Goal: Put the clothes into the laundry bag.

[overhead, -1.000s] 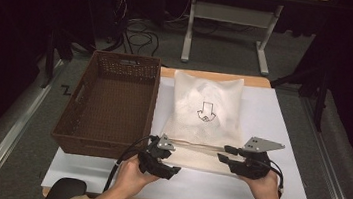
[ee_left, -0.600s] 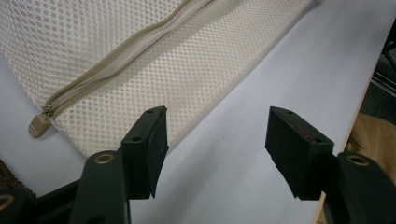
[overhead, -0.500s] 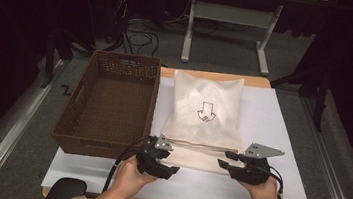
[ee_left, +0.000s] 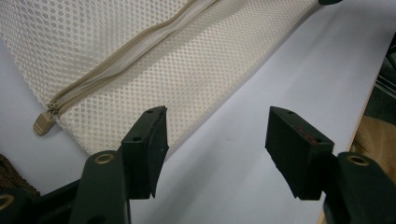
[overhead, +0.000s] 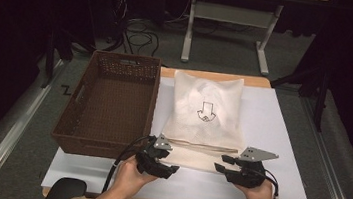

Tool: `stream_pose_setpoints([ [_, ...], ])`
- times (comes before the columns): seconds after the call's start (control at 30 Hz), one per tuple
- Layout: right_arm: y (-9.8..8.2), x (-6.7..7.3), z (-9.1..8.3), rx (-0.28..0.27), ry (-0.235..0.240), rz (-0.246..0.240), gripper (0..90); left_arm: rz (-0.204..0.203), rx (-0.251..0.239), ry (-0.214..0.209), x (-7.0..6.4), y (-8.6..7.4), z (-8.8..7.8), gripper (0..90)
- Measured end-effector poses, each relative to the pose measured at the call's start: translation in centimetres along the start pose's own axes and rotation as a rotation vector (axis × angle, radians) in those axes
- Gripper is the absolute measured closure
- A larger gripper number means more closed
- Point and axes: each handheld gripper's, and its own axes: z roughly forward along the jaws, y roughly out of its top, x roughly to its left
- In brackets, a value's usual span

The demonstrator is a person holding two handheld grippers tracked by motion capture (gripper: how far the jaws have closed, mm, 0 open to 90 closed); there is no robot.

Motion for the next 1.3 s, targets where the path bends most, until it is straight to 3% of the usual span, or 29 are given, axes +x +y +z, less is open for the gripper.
stream_pose_setpoints([
  [0.53,-0.7,0.4,1.4,0.051,0.019,0.003,55.7,0.002,0.008,0.008,-0.1,-0.1,0.2,39.1],
  [0.83,-0.9,0.4,2.1,0.07,-0.003,-0.008,54.1,-0.005,0.014,0.002,-0.2,-0.1,0.4,38.9],
  [1.13,-1.3,1.1,2.4,0.094,-0.016,-0.08,52.8,-0.006,0.029,0.021,-0.2,-0.5,0.7,38.7],
  [1.3,-1.3,1.0,2.3,0.093,-0.014,-0.09,52.1,0.016,0.053,0.033,-0.4,-0.5,1.2,38.5],
])
